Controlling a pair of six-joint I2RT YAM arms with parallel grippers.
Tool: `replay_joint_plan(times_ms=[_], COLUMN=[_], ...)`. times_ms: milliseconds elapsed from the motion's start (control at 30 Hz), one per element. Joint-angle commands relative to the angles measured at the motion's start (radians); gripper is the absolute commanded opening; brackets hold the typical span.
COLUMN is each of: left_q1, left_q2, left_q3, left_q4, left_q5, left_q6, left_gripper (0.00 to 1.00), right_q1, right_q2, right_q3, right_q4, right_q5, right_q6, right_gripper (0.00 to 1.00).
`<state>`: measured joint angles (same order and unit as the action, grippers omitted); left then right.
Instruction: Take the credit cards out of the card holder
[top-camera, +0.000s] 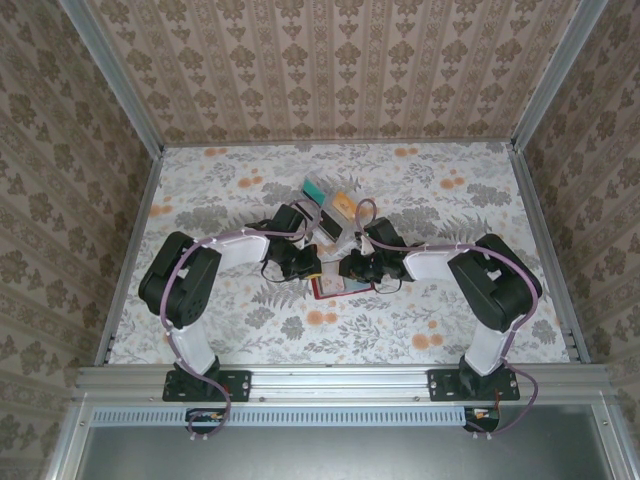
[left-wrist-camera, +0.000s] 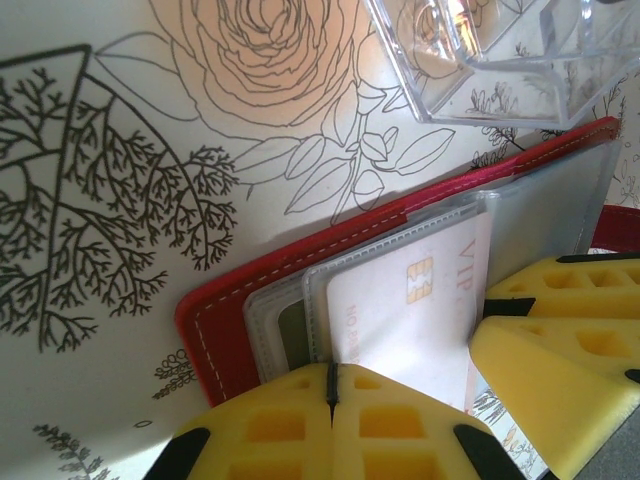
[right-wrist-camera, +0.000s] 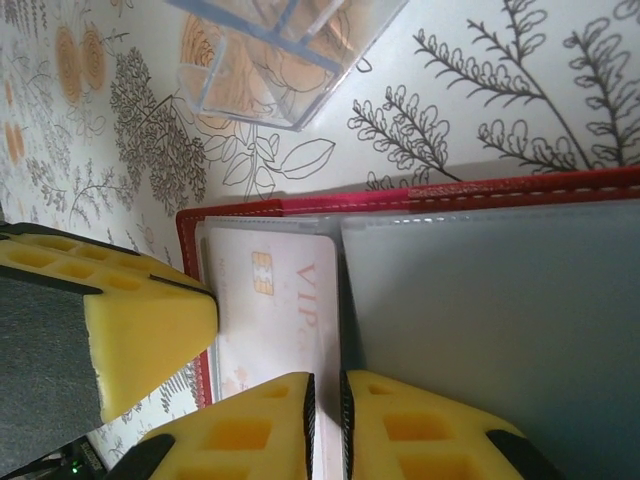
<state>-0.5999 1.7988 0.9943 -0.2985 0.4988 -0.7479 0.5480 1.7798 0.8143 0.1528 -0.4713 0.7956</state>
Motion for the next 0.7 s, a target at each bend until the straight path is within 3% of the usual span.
replay_joint_plan(times_ms=[0, 267, 667], left_q1=[-0.005, -0.005, 0.008], left_q2=[0.048, 0.037, 0.026], left_q3=[-0.038, -0.032, -0.025], left_q4=[-0.05, -0.057, -0.082], left_q5=[-0.035, -0.043, -0.051], left_q6=[-0.006, -0.004, 0.015], left_gripper=[0.04, 0.08, 0.14], right_q1=[0.007, 0.004, -0.024], right_q2=[0.015, -0.016, -0.07], right_q3=[-0.009, -0.035, -0.089], right_q4=[0.061, 0.062, 0.045], right_q5=[-0.057, 0.002, 0.078], right_q6=[0.016, 0.013, -0.001], right_gripper=[0.17, 0.01, 0.0])
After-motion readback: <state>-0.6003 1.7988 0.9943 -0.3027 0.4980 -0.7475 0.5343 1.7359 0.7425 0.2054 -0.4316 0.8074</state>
